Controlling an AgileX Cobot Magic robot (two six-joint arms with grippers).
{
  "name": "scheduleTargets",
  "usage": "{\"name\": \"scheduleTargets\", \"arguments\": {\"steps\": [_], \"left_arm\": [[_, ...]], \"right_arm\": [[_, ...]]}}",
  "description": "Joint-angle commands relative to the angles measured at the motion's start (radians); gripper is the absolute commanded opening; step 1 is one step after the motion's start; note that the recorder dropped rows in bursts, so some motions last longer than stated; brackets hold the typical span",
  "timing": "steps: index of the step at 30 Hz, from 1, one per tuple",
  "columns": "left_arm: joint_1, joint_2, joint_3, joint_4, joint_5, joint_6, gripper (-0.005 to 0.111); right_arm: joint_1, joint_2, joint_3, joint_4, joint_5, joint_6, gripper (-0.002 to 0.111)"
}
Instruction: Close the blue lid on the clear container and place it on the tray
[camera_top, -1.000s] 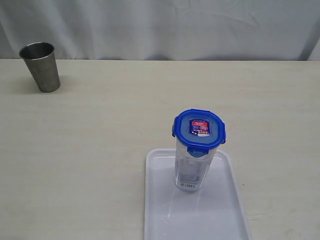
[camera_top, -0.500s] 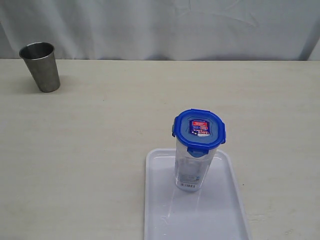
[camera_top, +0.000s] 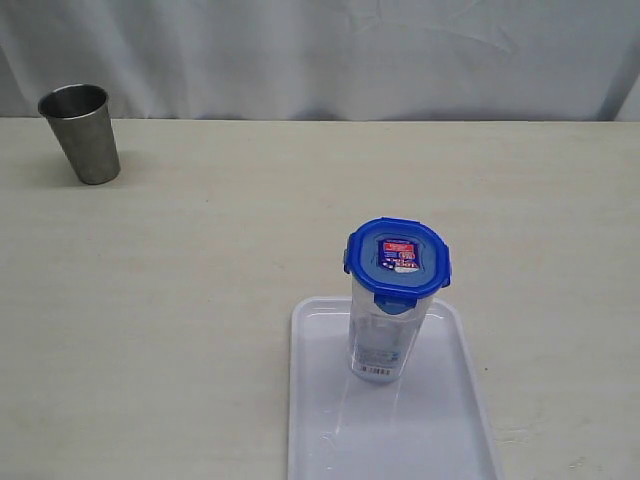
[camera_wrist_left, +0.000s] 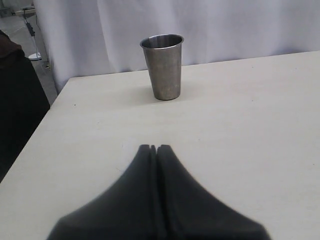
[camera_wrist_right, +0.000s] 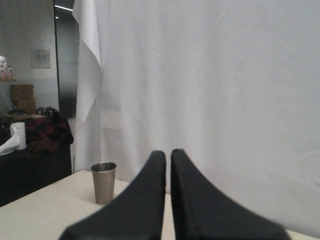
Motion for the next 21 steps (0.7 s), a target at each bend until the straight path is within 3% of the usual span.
{"name": "scheduleTargets", "arguments": {"steps": [1,5,8,15,21], "left_arm": [[0.005,-0.002,0.003,0.008,-0.005,-0.006,0.0],[0.005,-0.002,0.003,0.008,-0.005,-0.006,0.0],[0.005,-0.002,0.003,0.008,-0.005,-0.006,0.0],[0.005,-0.002,0.003,0.008,-0.005,-0.006,0.0],[0.005,-0.002,0.003,0.008,-0.005,-0.006,0.0]], "right_arm": [[-0.074,-0.002,0.074,-0.014,-0.213,-0.009,0.005],[-0.206,-0.002,0.198,-0.019,-0.485,-0.012,0.005],[-0.311,-0.002,0.292,-0.019,-0.59,-0.012,0.005],[-0.515,-0.002,0.449,-0.026,-0.602,-0.012,0.005],[-0.54,-0.002,0.577,-0.052,-0.593,-0.012,0.005]]}}
